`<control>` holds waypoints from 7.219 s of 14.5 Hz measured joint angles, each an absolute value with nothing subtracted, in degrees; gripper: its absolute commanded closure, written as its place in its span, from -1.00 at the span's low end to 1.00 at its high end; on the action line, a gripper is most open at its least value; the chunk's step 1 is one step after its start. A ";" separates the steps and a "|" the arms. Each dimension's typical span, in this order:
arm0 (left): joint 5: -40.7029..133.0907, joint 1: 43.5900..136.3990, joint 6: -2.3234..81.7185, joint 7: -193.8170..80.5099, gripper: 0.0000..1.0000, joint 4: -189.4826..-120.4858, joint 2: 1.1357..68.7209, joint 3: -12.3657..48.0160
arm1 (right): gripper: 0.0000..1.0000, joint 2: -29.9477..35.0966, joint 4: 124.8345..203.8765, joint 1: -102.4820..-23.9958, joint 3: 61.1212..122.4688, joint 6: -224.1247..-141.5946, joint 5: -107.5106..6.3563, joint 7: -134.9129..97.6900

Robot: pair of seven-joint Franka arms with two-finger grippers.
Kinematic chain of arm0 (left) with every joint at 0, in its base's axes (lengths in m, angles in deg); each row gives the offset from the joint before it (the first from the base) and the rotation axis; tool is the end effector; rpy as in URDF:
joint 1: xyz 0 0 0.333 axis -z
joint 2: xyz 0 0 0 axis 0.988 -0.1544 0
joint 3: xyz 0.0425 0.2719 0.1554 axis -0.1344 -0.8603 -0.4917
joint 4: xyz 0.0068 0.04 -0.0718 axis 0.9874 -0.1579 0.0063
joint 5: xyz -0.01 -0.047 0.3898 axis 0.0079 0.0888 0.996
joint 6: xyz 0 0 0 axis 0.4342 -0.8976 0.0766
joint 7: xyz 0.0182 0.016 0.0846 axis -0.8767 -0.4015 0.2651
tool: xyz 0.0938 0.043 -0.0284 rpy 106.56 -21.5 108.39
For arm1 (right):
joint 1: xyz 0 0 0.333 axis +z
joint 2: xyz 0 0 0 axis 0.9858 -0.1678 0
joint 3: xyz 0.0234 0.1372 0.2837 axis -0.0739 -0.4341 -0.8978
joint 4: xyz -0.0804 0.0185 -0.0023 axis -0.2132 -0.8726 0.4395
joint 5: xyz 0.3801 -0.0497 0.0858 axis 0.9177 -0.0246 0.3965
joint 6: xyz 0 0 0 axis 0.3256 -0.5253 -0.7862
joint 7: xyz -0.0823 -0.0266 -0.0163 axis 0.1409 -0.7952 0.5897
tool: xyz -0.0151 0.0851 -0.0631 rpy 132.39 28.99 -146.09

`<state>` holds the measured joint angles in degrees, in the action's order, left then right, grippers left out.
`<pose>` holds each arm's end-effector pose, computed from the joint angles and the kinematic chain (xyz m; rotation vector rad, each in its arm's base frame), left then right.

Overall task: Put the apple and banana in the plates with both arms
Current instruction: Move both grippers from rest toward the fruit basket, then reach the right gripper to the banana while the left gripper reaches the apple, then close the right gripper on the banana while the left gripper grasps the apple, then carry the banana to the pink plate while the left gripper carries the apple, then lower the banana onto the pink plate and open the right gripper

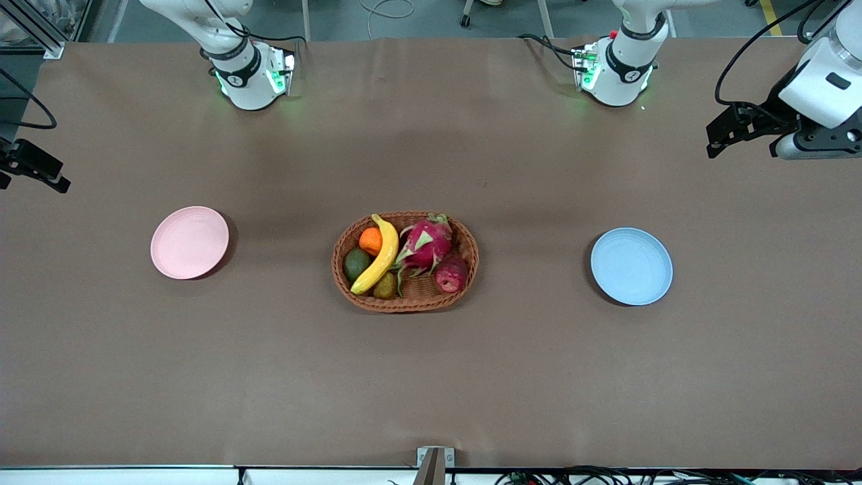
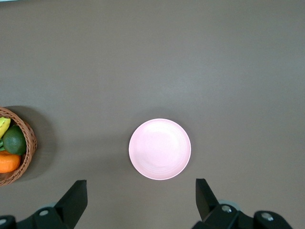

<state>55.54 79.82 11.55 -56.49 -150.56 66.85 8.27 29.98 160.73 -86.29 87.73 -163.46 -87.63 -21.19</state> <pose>0.5130 -0.0704 0.6389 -3.1185 0.0194 -0.0009 0.5389 -0.0701 0.6282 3.1288 -0.1331 0.1274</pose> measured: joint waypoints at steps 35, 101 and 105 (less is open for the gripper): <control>55.54 107.66 49.71 5.05 -1.00 -135.36 20.16 11.75 | -0.67 -1.89 159.63 -51.27 86.65 -184.87 -83.47 -68.57; 72.06 77.71 73.37 -11.28 0.35 -185.44 45.54 10.60 | 0.46 11.01 192.32 -87.31 89.27 -200.97 -85.40 -16.00; 74.42 75.58 75.51 -11.33 0.20 -185.84 44.70 10.59 | 0.14 9.96 193.30 -87.31 89.20 -202.45 -85.40 -16.00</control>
<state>74.42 75.58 75.51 -11.33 -185.84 44.70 10.59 9.96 193.30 -87.31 89.20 -202.45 -85.40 -16.00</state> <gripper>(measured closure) 0.256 0.630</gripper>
